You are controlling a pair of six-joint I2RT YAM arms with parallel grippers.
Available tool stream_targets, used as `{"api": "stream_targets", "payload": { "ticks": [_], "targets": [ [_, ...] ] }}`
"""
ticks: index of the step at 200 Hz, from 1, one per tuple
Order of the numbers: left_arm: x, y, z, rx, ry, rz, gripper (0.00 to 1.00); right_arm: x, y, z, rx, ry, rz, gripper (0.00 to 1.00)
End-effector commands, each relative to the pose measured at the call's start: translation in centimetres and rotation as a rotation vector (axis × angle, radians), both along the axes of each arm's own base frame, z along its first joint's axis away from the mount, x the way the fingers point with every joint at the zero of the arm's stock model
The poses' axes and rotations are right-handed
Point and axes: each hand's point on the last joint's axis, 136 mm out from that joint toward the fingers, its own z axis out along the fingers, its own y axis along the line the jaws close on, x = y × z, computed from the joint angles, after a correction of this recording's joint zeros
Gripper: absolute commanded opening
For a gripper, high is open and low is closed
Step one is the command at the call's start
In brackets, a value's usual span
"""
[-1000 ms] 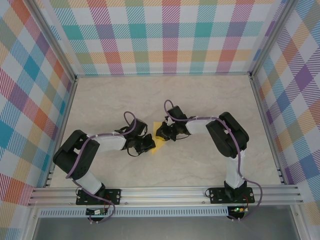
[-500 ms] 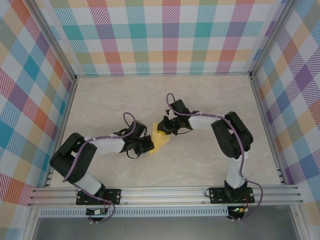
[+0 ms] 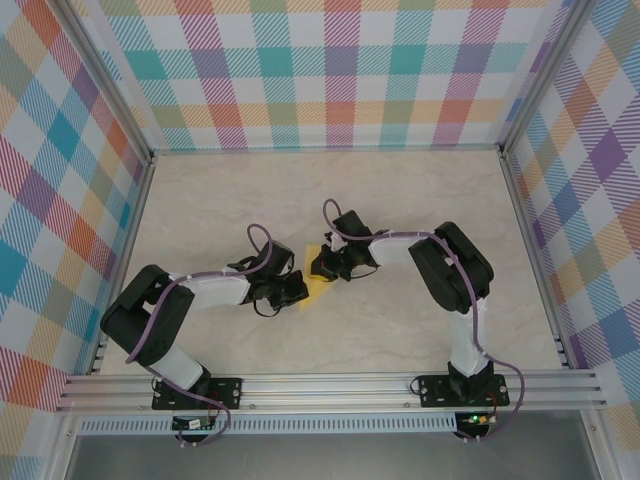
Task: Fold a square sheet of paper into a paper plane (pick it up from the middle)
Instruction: Fourth fold the wing at the center of the table.
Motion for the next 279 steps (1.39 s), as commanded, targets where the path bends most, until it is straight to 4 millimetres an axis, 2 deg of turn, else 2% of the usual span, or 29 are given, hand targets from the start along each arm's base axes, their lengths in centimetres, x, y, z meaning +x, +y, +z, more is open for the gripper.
{"api": "stream_targets", "payload": {
  "ticks": [1,66,125,149,166,189,208,242,279],
  "targets": [
    [-5.2,5.1,-5.6,0.246,0.19,0.003,0.0,1.6,-2.1,-2.5,-0.082,-0.034,-0.048,0.05],
    [-5.7,5.5,-6.1,0.268,0.207,-0.008,0.0,7.3,-5.9,-1.7,-0.089,-0.075,-0.152,0.07],
    [-5.9,5.8,-6.2,0.273,0.206,-0.011,0.0,10.7,-8.8,-2.0,-0.193,-0.055,-0.207,0.08],
    [-5.9,5.7,-6.0,0.27,0.205,-0.011,0.0,11.8,-8.6,-0.1,-0.157,-0.079,-0.192,0.09],
    [-5.9,5.7,-5.8,0.27,0.201,-0.012,0.0,12.3,-8.0,2.5,-0.117,-0.121,-0.157,0.1],
    [-5.9,5.6,-5.8,0.262,0.201,-0.012,0.0,11.8,-7.0,6.3,-0.034,-0.173,-0.125,0.12],
    [-5.8,5.5,-5.8,0.257,0.196,-0.012,0.0,10.0,-5.3,7.5,0.042,-0.172,-0.082,0.09],
    [-5.6,5.1,-5.8,0.244,0.194,-0.013,0.0,5.4,-2.0,5.4,0.107,-0.088,-0.004,0.04],
    [-5.2,4.8,-5.4,0.237,0.182,-0.019,0.0,3.6,-2.2,2.0,0.056,-0.031,0.015,0.03]
  ]
}}
